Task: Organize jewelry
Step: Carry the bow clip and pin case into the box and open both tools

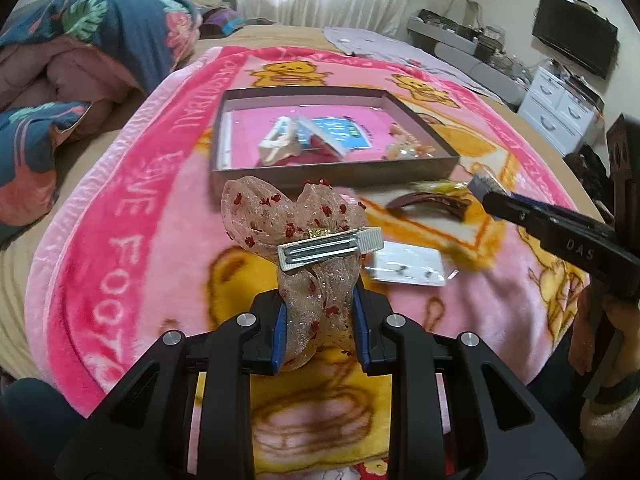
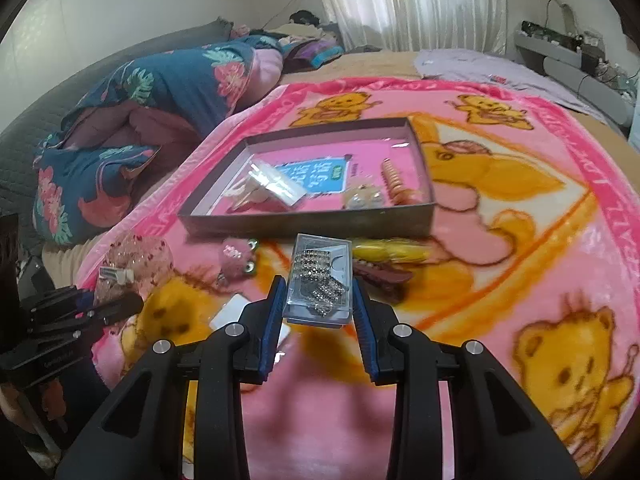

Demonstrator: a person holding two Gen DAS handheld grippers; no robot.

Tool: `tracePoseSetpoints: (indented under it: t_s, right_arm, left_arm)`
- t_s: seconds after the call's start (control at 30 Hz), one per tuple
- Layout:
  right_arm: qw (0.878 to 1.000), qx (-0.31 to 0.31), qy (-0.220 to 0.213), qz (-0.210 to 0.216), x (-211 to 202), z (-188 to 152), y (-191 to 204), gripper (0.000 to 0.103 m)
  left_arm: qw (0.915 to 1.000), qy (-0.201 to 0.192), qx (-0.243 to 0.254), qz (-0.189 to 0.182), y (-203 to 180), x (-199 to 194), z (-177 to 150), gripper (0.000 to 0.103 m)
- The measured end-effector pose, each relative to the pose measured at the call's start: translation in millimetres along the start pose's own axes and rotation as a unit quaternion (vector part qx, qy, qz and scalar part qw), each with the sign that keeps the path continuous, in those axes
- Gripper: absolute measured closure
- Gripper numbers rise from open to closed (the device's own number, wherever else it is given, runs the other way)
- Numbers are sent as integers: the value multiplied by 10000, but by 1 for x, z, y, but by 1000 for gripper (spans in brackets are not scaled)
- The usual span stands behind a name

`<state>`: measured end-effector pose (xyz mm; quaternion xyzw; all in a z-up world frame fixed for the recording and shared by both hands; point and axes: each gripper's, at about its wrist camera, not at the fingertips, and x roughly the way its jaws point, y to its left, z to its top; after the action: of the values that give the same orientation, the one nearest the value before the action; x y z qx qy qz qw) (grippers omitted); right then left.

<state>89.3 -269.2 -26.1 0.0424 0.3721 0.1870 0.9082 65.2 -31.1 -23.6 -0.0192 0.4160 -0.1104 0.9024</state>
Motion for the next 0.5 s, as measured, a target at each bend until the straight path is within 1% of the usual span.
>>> tracePoseSetpoints:
  t_s: [0.23, 0.5]
  right_arm:
    - [9998, -37, -187, -113, -17, 0, -5, 71]
    - [9987, -99, -426, -261, -31, 3, -12, 71]
  left_arm:
    - [9998, -5, 159, -154, -23, 0, 4, 85]
    - [9993, -58, 268, -256, -41, 2, 18, 85]
